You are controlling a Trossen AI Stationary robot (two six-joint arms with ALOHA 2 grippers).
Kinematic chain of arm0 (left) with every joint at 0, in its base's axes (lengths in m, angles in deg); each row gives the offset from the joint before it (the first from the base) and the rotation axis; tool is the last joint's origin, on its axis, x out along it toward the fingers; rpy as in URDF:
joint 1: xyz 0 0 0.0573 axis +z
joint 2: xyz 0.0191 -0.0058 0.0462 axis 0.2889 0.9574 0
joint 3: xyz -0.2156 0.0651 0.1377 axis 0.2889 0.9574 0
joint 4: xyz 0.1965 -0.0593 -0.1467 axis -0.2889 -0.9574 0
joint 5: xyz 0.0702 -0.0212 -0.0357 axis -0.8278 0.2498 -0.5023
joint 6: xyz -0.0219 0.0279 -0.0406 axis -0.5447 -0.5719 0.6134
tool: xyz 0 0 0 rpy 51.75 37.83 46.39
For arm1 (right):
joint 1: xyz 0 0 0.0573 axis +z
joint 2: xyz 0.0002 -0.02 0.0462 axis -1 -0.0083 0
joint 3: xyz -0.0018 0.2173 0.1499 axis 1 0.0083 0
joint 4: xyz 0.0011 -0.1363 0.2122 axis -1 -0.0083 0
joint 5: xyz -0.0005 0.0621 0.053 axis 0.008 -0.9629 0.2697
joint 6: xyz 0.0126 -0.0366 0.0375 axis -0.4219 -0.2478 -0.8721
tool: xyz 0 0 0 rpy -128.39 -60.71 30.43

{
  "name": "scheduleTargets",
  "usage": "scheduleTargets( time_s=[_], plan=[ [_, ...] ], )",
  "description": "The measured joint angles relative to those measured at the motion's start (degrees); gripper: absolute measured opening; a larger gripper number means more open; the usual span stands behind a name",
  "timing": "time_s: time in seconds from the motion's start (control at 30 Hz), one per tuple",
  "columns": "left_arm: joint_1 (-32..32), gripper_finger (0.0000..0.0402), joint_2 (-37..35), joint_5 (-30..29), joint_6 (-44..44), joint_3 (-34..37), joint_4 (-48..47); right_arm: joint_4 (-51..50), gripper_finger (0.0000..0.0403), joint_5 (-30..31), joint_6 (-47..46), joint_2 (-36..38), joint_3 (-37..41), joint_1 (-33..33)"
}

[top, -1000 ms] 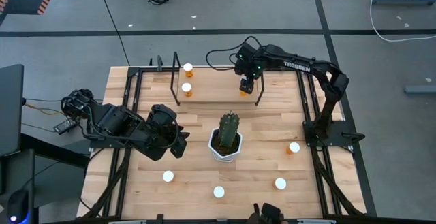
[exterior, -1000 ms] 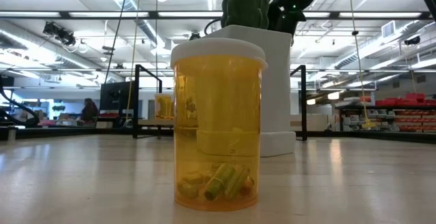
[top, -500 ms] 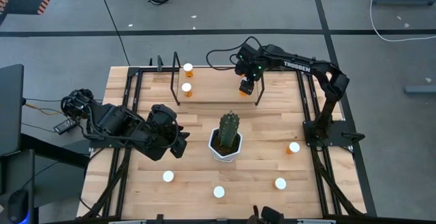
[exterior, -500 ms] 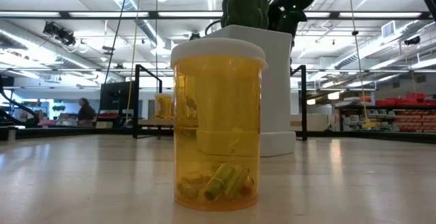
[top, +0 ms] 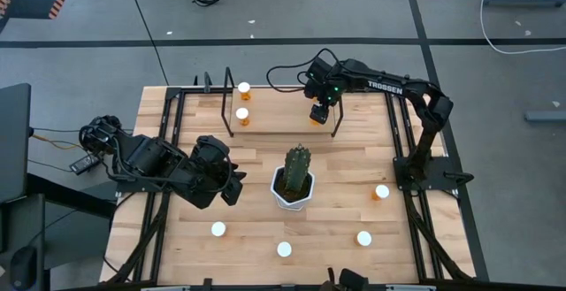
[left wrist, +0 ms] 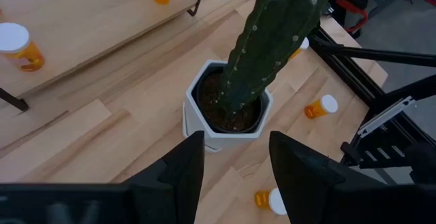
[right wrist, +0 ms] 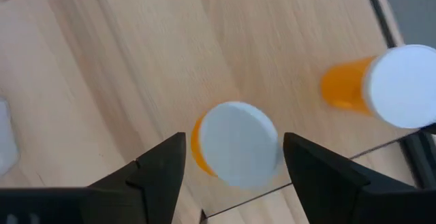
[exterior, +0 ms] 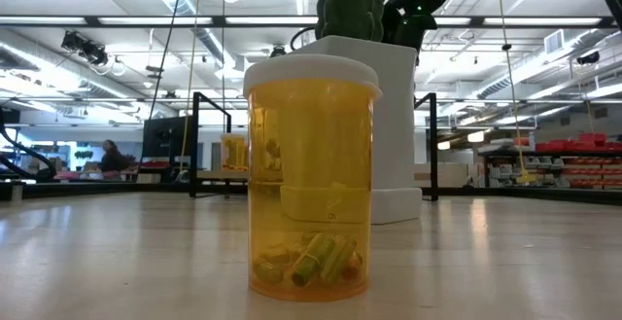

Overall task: Pick and place medicine bottles onto shelf by color
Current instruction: Put the orange medicine bottle on the shelf

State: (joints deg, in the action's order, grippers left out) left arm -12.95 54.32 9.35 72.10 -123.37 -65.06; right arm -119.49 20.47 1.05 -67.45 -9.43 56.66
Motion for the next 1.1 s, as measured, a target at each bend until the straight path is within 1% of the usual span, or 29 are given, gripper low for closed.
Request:
scheduleTargets(
  time_s=[0.17, 0.93, 1.1],
  plan=[
    [0.0, 0.0172, 0.0, 0.0, -0.2, 0.0, 0.0, 0.0, 0.0262, 0.3, -0.4, 0.0, 0.0, 0.0],
    [0.0, 0.0172, 0.0, 0.0, -1.0, 0.0, 0.0, 0.1, 0.0260, 0.3, -0.3, 0.0, 0.0, 0.2],
    [0.0, 0.0172, 0.0, 0.0, -1.0, 0.0, 0.0, 0.7, 0.0256, 2.5, 2.1, 0.0, 0.0, 1.3]
  ],
)
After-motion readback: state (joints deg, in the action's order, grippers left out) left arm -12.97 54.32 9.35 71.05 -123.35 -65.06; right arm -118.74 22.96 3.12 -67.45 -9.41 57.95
